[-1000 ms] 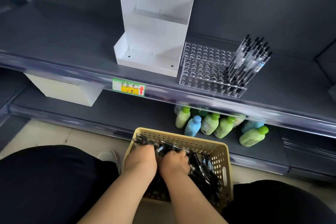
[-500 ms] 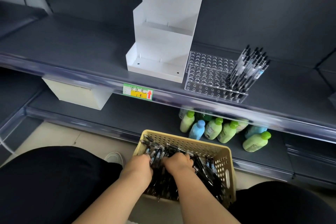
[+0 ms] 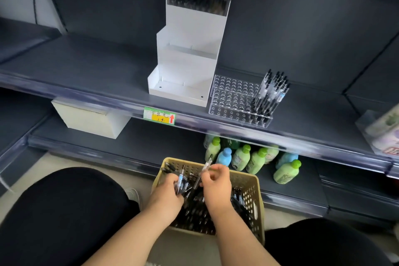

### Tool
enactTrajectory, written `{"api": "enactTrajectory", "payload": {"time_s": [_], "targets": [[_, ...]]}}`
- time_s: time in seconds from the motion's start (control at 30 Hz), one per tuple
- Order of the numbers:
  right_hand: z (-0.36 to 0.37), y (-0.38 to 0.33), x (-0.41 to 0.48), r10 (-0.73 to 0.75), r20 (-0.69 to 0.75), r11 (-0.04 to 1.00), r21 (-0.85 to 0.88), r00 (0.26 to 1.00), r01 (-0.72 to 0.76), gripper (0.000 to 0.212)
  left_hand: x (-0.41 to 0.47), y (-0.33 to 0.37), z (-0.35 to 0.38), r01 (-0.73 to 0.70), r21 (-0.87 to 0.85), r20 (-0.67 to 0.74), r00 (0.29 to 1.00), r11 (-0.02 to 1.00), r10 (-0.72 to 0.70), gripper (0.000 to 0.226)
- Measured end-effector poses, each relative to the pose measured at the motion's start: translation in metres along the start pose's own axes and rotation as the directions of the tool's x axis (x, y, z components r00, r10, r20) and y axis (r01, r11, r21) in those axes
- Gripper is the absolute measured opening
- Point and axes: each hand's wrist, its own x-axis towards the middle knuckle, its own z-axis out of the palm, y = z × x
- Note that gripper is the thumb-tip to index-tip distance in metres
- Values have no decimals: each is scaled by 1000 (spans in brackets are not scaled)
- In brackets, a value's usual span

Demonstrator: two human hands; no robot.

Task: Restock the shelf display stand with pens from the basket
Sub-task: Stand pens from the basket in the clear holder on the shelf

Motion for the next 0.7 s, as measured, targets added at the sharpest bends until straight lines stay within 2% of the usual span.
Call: {"api": "enactTrajectory", "payload": {"time_s": [0.1,0.17,0.3,0.37,0.47,0.57,0.7], "targets": [[-12,-12,-11,-104,-47,987,115,993,109,48,-10,8,-3,-24,-186,-48,999,982,15,16],[-22,-26,-15,-156,-107,971,166,982,172,58,-18,20,-8,-88,-280,-99,993,956,62,7],[-48,-65,-23,-230,-201,909,306,952,284,54,-29,45,-27,-225,-316,-186,967,922,172,9],[-60,-88,-24,-274,-226,856,385,935,344,49,-25,60,-41,-267,-365,-184,960,892,212,5],[-77,-127,-15,-349,-253,775,464,902,430,42,-5,86,-67,-358,-350,-199,931,865,305,7],[-97,-169,7,-454,-312,724,417,835,550,39,22,120,-94,-442,-331,-296,887,833,353,10],[-117,-218,39,-605,-355,683,228,713,694,37,50,166,-112,-542,-339,-401,823,769,403,13]]}}
